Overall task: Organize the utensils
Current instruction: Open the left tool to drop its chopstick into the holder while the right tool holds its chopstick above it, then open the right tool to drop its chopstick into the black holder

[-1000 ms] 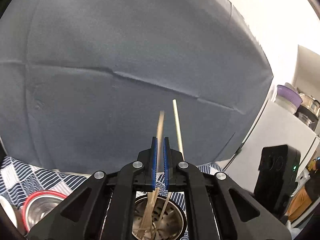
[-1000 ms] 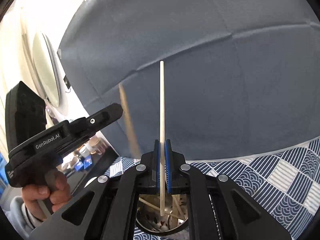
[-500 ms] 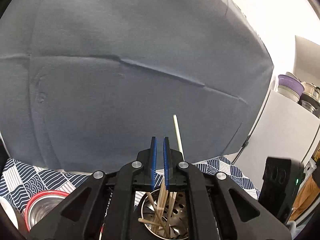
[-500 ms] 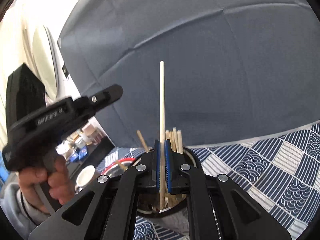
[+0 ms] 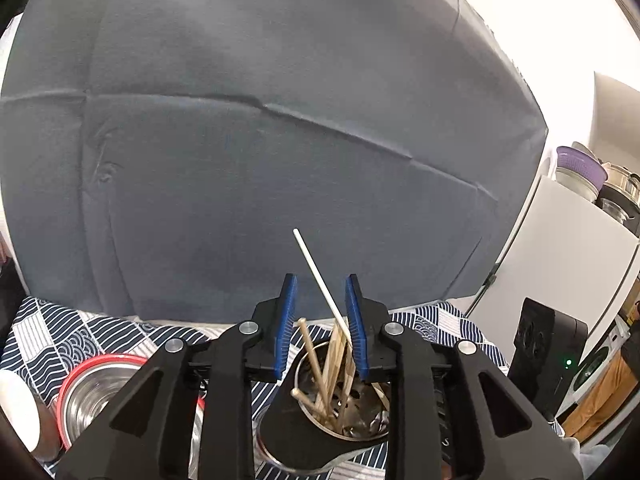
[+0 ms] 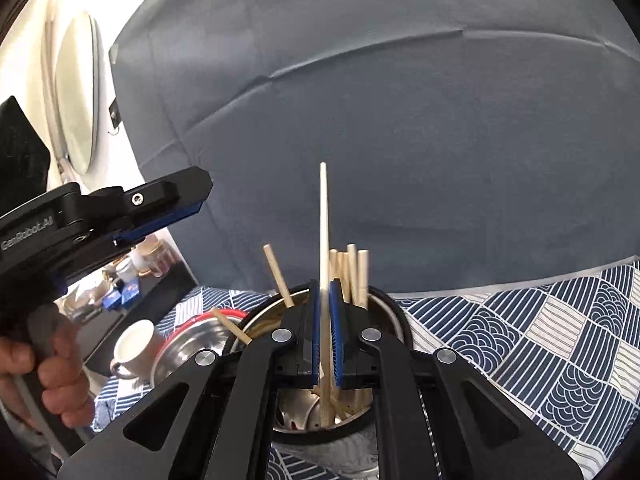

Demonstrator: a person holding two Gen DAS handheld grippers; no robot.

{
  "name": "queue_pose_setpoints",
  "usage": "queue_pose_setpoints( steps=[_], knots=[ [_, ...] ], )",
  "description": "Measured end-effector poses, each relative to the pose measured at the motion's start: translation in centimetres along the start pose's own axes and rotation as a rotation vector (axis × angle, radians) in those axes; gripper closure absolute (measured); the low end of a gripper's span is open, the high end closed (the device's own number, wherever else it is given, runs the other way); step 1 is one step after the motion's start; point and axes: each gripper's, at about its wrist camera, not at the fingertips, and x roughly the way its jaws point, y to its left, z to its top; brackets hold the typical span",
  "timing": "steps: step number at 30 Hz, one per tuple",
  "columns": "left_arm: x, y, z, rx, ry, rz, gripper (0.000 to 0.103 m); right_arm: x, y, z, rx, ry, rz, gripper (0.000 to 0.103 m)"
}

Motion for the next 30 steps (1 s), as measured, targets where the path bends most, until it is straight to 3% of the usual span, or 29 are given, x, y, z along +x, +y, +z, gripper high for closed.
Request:
queue_pose_setpoints(
  steps=[12, 13, 14, 15, 21, 22, 25, 26, 28, 30],
  knots=[
    [-1.4, 1.3, -0.9, -0.045, 0.025, 0.026, 0.073, 0.0, 1.4, -0.8, -0.11, 0.108, -0.079, 0.096],
    [-1.4, 1.2, -0.9, -0.045, 0.027, 0.024, 0.072, -0.2, 1.4, -0.7, -0.112, 0.114, -0.091, 0.091],
    [-1.5, 1.0, -0.8, -0.047, 0.028, 0.02, 0.072, -0.2, 1.2, -0.7, -0.11, 0.12, -0.096, 0.077],
    [-1.6, 0.9, -0.8, -0.048, 0.03, 0.021, 0.07, -0.5, 1.1, -0.7, -0.109, 0.122, -0.097, 0.07],
    [-2.2, 0.3, -0.8, -0.032, 0.038, 0.033, 0.063, -3.0, 0.5, -0.2, -0.097, 0.08, -0.105, 0.062],
    [-2.4, 0.3, -0.8, -0.034, 0.039, 0.036, 0.061, -3.4, 0.4, -0.2, -0.097, 0.078, -0.111, 0.055],
    [-2.6, 0.2, -0.9, -0.052, 0.048, 0.057, 0.044, -4.3, -0.1, -0.1, -0.078, 0.086, -0.124, 0.034],
    [-2.9, 0.2, -1.1, -0.056, 0.047, 0.058, 0.043, -4.7, -0.3, -0.2, -0.072, 0.085, -0.126, 0.031],
    [-3.1, 0.1, -1.4, -0.055, 0.055, 0.081, 0.027, -5.0, -0.5, -0.3, -0.068, 0.097, -0.137, 0.024],
    [-3.4, 0.1, -1.9, -0.055, 0.063, 0.095, 0.02, -5.4, -0.7, -0.6, -0.069, 0.105, -0.153, 0.019]
  ],
)
